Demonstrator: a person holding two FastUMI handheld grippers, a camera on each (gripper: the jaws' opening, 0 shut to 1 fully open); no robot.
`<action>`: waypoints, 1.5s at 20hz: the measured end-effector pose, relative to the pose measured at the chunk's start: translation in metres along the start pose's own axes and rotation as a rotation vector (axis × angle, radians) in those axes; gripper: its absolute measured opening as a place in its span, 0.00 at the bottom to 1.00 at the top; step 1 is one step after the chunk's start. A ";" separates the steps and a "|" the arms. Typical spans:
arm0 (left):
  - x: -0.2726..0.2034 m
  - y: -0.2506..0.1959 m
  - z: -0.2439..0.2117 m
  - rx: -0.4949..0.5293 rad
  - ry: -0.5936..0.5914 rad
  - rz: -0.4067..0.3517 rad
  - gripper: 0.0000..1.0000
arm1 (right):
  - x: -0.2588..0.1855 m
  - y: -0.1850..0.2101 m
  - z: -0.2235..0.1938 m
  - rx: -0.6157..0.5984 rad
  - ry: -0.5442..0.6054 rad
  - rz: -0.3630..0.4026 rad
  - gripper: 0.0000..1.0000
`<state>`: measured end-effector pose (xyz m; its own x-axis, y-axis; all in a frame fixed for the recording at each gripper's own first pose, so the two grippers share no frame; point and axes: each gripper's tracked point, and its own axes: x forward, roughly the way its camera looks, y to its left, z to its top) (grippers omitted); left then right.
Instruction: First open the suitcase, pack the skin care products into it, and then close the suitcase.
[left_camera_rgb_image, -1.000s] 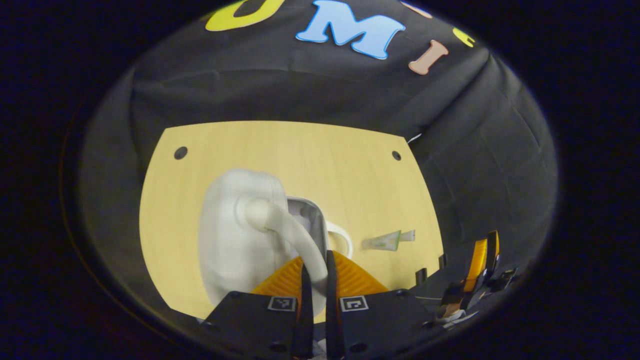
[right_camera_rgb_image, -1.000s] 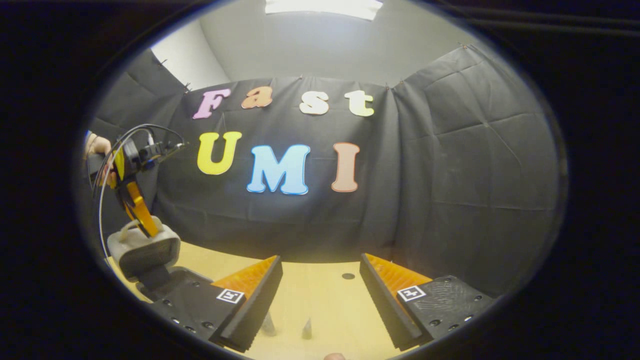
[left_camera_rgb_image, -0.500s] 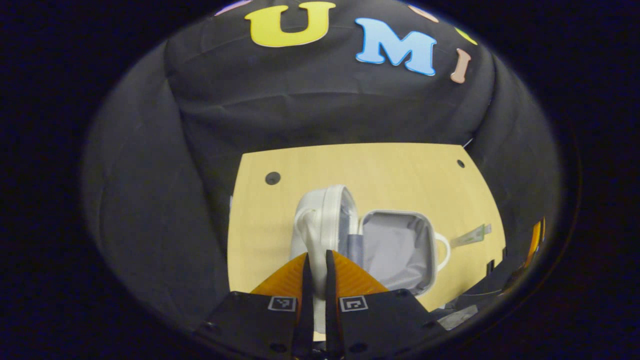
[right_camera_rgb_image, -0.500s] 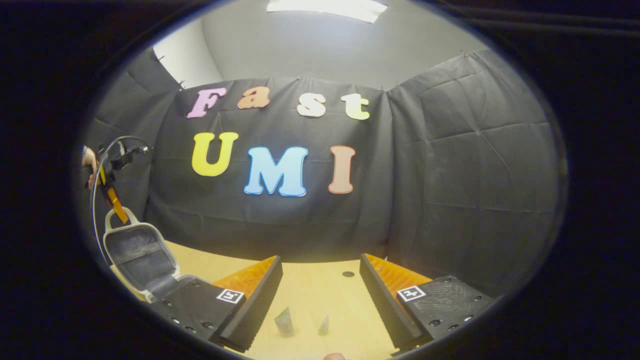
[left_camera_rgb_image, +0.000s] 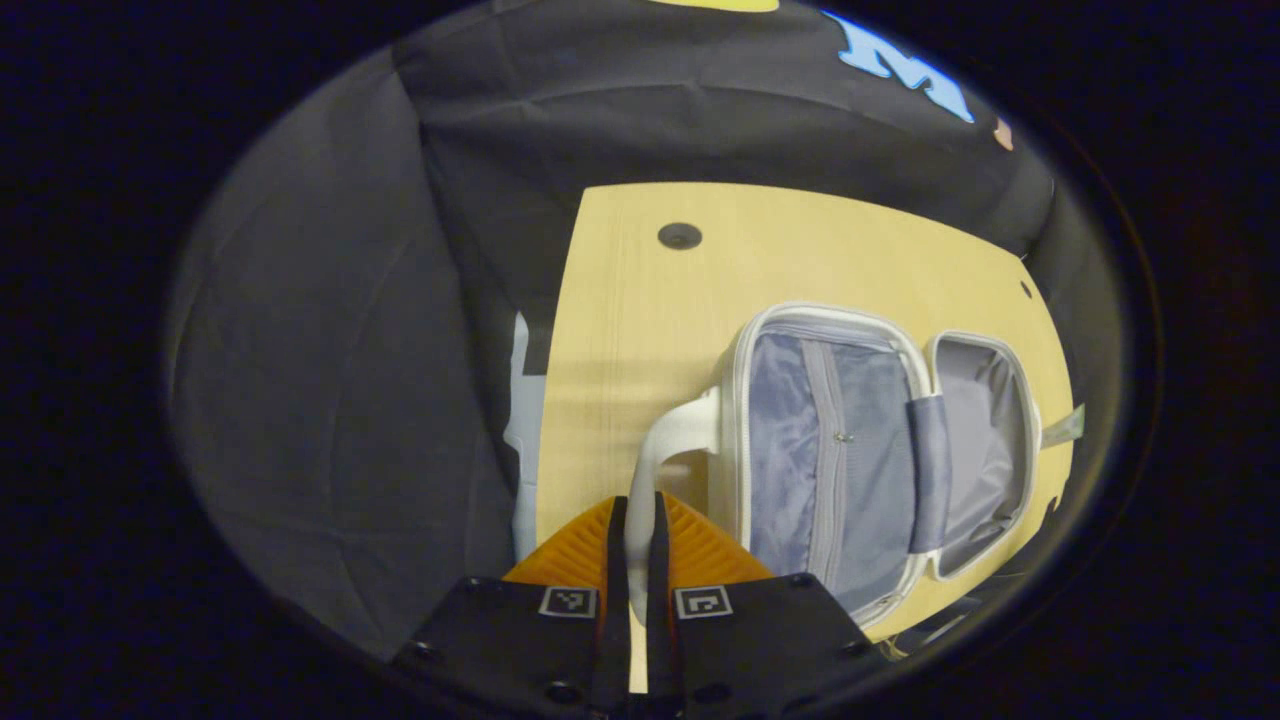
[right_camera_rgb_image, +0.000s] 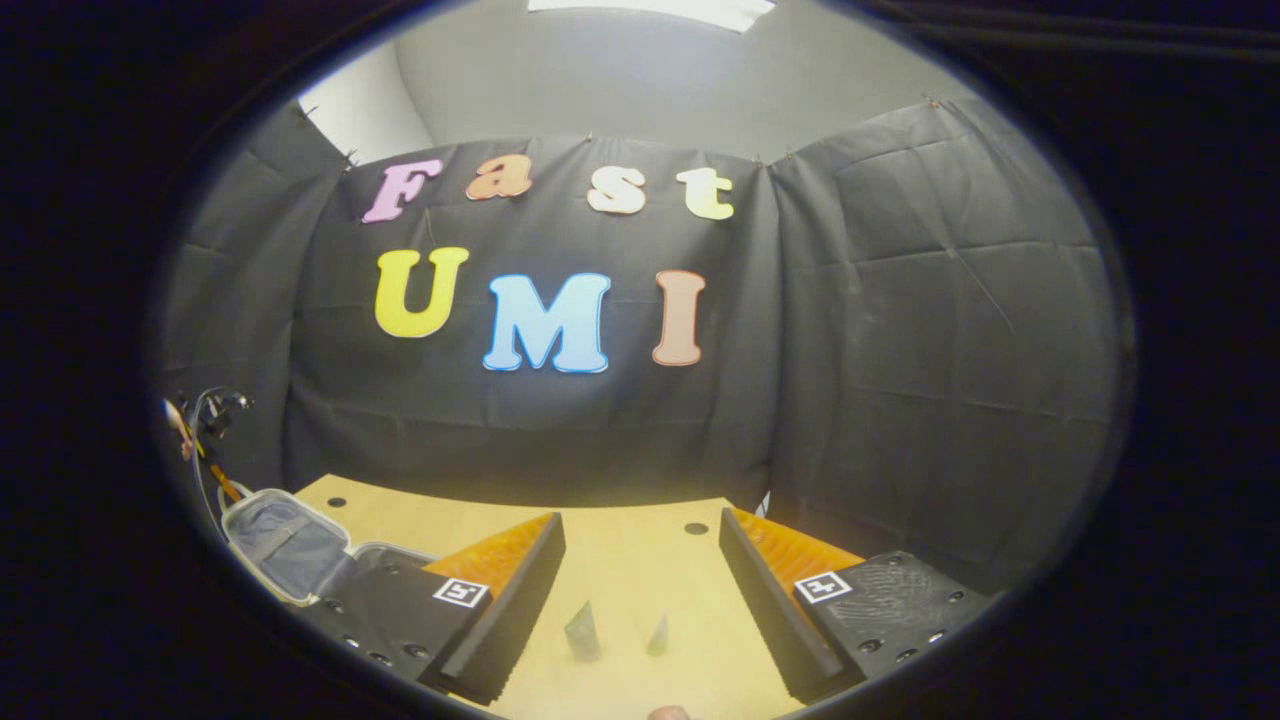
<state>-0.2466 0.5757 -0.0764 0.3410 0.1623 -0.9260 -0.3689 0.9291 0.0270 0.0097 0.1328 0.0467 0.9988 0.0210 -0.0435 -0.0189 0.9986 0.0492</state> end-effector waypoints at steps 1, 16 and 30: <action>0.011 0.002 -0.006 -0.021 0.011 -0.006 0.14 | 0.000 0.002 0.000 0.005 0.007 0.001 0.94; -0.021 0.007 0.031 -0.180 -0.410 0.208 1.00 | 0.008 -0.021 -0.012 -0.006 0.001 0.032 0.94; -0.144 -0.393 0.072 -0.100 -0.942 -0.149 1.00 | 0.040 -0.077 -0.036 0.044 0.024 0.107 0.94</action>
<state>-0.0887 0.2112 0.0735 0.9297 0.2856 -0.2325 -0.3224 0.9363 -0.1394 0.0495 0.0587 0.0057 0.9899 0.1286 -0.0597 -0.1224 0.9876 0.0983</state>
